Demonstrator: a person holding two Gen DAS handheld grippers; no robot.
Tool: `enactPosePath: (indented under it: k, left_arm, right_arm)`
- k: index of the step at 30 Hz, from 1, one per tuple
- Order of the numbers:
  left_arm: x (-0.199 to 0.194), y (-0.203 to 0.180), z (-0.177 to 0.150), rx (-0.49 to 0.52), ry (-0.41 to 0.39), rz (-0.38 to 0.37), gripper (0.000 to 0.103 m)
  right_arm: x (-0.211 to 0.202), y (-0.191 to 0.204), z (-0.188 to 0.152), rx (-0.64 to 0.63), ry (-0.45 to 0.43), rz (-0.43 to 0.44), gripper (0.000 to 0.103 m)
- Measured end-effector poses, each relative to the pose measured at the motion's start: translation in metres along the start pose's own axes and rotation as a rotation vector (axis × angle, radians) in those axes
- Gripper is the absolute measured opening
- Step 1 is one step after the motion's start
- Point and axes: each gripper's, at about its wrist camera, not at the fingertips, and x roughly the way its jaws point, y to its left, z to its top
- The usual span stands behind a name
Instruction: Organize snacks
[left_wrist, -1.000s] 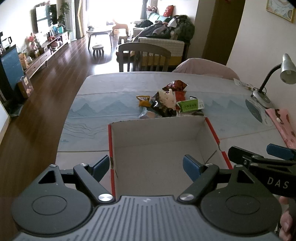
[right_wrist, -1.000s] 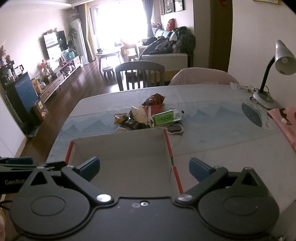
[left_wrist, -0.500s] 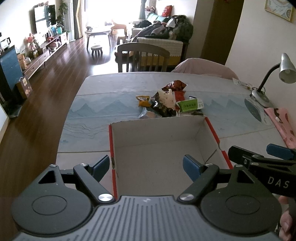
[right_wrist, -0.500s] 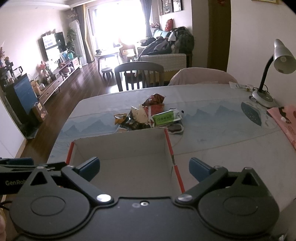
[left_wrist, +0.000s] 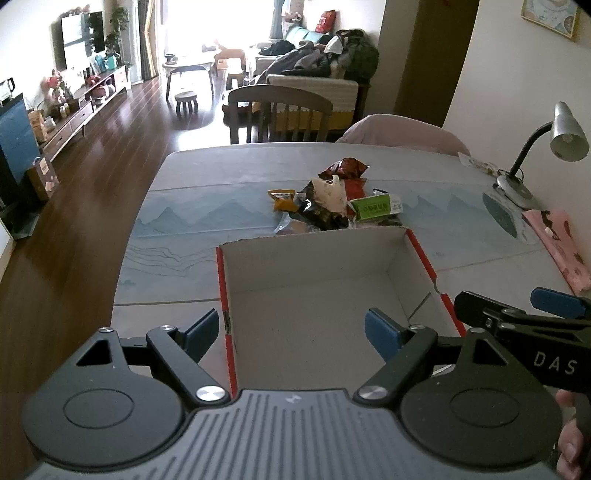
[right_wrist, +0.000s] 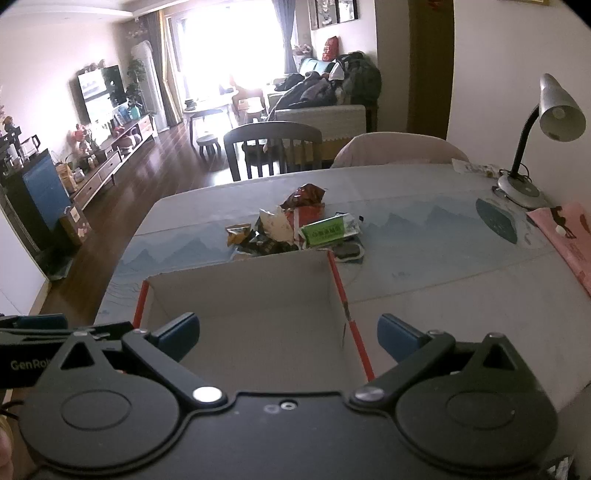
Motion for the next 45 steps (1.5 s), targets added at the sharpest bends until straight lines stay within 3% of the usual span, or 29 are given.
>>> enactPosePath:
  k: [12, 23, 29, 34, 45]
  left_arm:
    - [0.017, 0.0, 0.013, 0.014, 0.025, -0.022, 0.086]
    - [0.053, -0.016, 0.099, 0.062, 0.016, 0.047, 0.086]
    - [0.099, -0.015, 0.159, 0.033, 0.098, 0.039, 0.086]
    - [0.145, -0.016, 0.196, 0.014, 0.188, 0.039, 0.086]
    - [0.265, -0.02, 0.216, -0.098, 0.433, -0.021, 0.086]
  right_arm:
    - [0.009, -0.011, 0.01, 0.005, 0.035, 0.003, 0.103]
    - [0.053, -0.048, 0.099, -0.055, 0.033, 0.081, 0.103]
    - [0.096, -0.069, 0.161, -0.029, 0.076, 0.084, 0.103]
    - [0.148, -0.082, 0.195, -0.017, 0.166, 0.079, 0.103]
    - [0.275, -0.111, 0.214, 0.015, 0.39, 0.05, 0.096]
